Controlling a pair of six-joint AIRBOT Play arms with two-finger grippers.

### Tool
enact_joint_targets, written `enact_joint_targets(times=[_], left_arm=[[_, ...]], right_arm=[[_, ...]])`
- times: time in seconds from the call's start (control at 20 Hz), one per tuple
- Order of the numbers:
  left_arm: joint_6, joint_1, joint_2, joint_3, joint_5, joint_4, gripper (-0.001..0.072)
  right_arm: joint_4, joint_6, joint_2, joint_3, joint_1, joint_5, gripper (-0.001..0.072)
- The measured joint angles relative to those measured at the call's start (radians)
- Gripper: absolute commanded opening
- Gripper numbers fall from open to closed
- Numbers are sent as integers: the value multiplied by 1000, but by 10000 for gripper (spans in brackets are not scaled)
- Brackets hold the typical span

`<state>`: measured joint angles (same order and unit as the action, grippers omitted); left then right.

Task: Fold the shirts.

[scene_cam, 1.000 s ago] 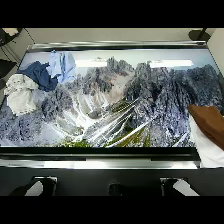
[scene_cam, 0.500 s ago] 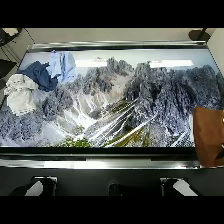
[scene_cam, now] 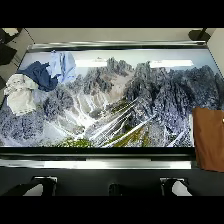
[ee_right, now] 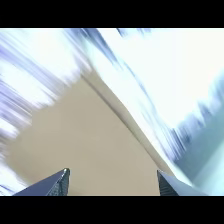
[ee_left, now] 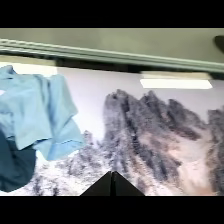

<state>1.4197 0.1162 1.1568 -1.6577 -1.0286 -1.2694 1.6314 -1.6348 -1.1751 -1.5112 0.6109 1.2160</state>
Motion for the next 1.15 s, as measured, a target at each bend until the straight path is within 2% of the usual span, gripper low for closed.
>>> enact_joint_targets(times=[0.05,0.1,0.15,0.25,0.35,0.6,1.15], left_arm=[[44,-43,42,-26,-24,-126,200],[84,-75,85,-41,-64,-222,479],[117,-96,122,-45,-118,-282,606],[164,-125,187,2,-265,-333,603],[176,-143,187,124,-330,-318,600],[193,-167,89,408,-293,-280,601],[196,-173,58,491,-272,-267,601]], right_arm=[[-5,-15,-5,-30,-89,-38,608],[-9,-41,-18,-51,-184,-50,609],[-13,-67,-39,-64,-268,-38,609],[-39,-112,-106,-71,-419,43,594],[-82,-128,-177,-54,-526,132,596],[-129,-139,-263,-27,-676,215,609],[-152,-142,-285,-21,-717,248,609]])
